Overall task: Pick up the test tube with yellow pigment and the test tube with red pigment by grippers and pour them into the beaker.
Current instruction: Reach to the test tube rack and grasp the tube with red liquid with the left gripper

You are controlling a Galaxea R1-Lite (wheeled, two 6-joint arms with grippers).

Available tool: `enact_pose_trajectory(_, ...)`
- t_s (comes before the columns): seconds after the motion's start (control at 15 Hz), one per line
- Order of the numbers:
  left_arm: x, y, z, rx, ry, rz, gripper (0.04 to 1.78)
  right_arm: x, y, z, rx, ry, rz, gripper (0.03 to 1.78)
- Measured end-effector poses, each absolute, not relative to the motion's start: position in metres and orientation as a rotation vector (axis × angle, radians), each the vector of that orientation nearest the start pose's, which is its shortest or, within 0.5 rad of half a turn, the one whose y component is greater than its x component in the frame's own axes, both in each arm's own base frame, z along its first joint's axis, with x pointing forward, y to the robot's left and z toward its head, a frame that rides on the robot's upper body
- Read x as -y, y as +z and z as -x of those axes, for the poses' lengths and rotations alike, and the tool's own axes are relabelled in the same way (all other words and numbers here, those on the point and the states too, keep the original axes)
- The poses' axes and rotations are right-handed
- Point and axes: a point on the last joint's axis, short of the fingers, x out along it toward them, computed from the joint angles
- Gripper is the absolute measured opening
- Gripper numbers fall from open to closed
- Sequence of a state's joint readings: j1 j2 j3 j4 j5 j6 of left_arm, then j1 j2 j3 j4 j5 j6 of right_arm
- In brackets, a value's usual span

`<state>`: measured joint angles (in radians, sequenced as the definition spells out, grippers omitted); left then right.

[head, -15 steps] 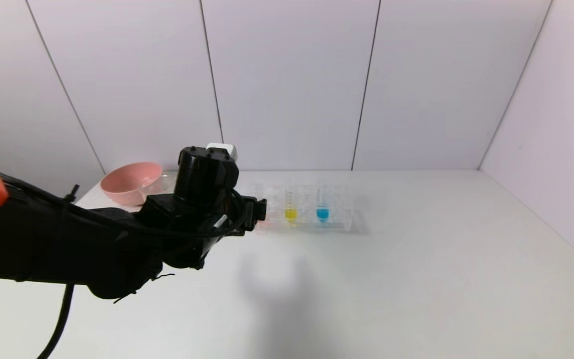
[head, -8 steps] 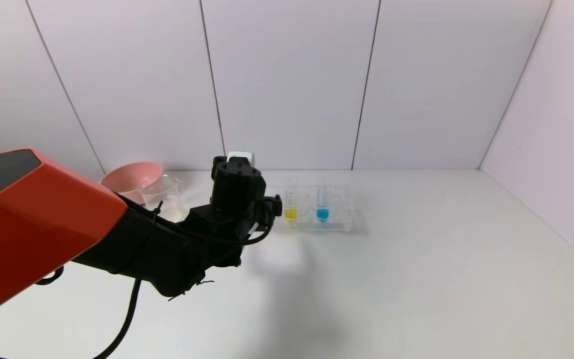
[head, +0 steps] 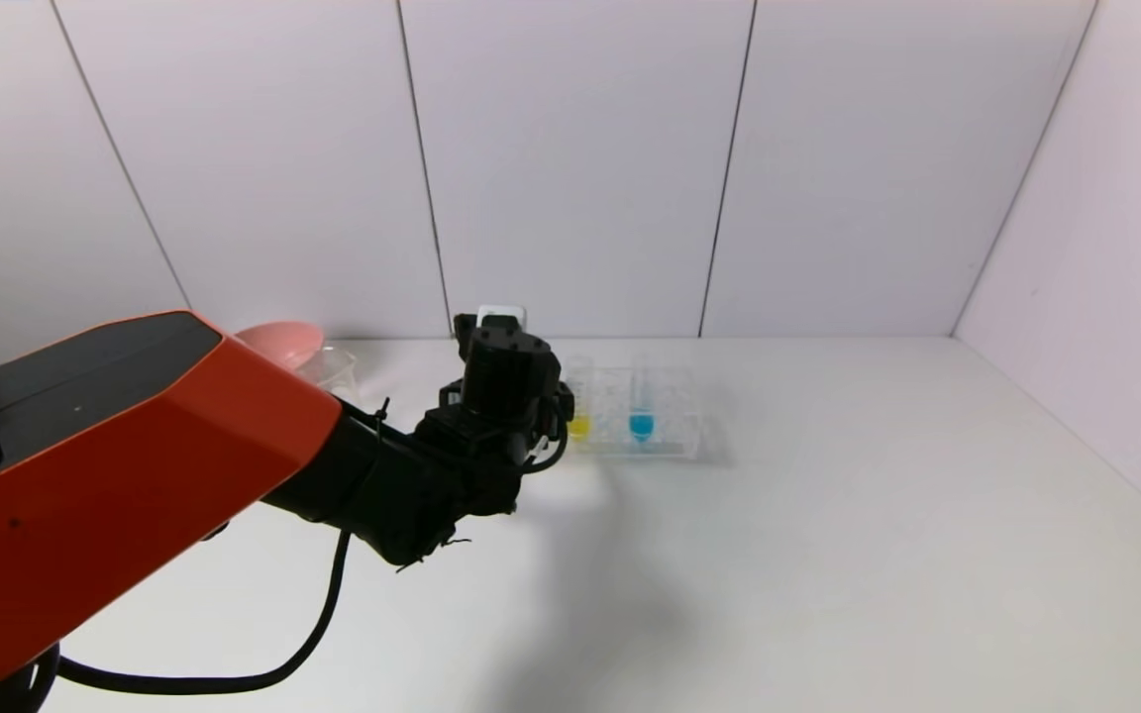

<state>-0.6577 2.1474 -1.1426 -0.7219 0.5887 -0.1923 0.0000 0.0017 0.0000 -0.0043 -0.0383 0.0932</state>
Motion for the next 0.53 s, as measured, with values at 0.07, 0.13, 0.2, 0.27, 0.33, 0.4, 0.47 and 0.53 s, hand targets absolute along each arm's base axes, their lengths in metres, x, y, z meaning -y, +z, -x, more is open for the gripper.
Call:
enact_pose_trajectory(0.07, 0.2451, 0.1157, -0.3378, -0.231, -0.046, 0.029, 1.76, 0.0009, 0.076, 0.0227, 0.004, -0.038, -0.093, 1.71)
enact_pose_trajectory(0.13, 0.2461, 0.1151, -0.3391, -0.219, -0.048, 0.034, 1.75, 0.0009, 0.076, 0.0227, 0.004, -0.038, -0.093, 1.71)
enact_pose_trajectory(0.2, 0.2468, 0.1144, -0.34, -0.21, -0.049, 0.039, 1.72, 0.0009, 0.0759, 0.0227, 0.004, -0.038, -0.094, 1.71)
enact_pose_trajectory(0.27, 0.2472, 0.1133, -0.3405, -0.209, -0.049, 0.039, 1.66, 0.0009, 0.076, 0.0227, 0.004, -0.038, -0.094, 1.71)
enact_pose_trajectory(0.33, 0.2475, 0.112, -0.3403, -0.211, -0.05, 0.038, 1.57, 0.0009, 0.076, 0.0227, 0.004, -0.038, -0.093, 1.71)
enact_pose_trajectory(0.4, 0.2473, 0.1109, -0.34, -0.214, -0.05, 0.036, 1.46, 0.0009, 0.0759, 0.0227, 0.004, -0.038, -0.094, 1.71)
enact_pose_trajectory(0.47, 0.2469, 0.1099, -0.3398, -0.217, -0.049, 0.034, 1.32, 0.0009, 0.076, 0.0227, 0.004, -0.038, -0.094, 1.71)
enact_pose_trajectory(0.53, 0.2465, 0.1094, -0.3396, -0.219, -0.048, 0.033, 1.16, 0.0009, 0.076, 0.0227, 0.004, -0.038, -0.094, 1.71)
